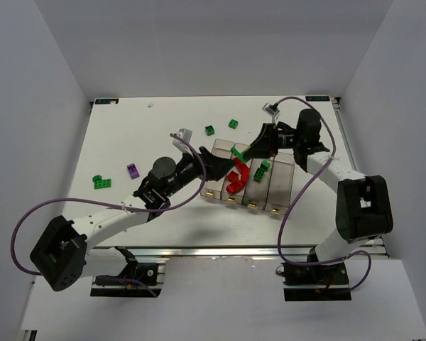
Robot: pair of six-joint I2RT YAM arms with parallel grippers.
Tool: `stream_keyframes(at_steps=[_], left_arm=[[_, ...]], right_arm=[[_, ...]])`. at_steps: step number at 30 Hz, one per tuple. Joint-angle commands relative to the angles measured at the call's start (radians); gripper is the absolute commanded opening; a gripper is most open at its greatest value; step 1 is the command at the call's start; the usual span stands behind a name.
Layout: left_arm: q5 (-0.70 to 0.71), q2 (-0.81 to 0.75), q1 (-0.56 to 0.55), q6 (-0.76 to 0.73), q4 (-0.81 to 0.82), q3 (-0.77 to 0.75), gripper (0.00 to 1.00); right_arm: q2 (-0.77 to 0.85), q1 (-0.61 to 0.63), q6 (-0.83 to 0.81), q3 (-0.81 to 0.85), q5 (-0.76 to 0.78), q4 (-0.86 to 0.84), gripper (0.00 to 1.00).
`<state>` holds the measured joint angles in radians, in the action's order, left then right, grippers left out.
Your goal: Sort the legos into containers by color
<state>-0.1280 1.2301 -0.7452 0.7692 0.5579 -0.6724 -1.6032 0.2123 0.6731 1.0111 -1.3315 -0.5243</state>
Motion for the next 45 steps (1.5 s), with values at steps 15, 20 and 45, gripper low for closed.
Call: stream_keyframes(at_steps=[15,20,45], left_arm=[[-0.085,-0.011,0.027,0.085,0.229,-0.001,0.98],[-0.116,0.009,0.029,0.126,0.263,-0.001,0.95],[-0.206,0.123,0.052,0.285,0.382,-0.001,0.59]], right_arm=[[-0.004,0.05,0.879,-0.095,-0.06,-1.117,0.0],[-0.009,0.07,0.846,-0.091,-0.054,-1.086,0.0],[-0.009,0.084,0.815,-0.052,-0.052,-1.074,0.0]])
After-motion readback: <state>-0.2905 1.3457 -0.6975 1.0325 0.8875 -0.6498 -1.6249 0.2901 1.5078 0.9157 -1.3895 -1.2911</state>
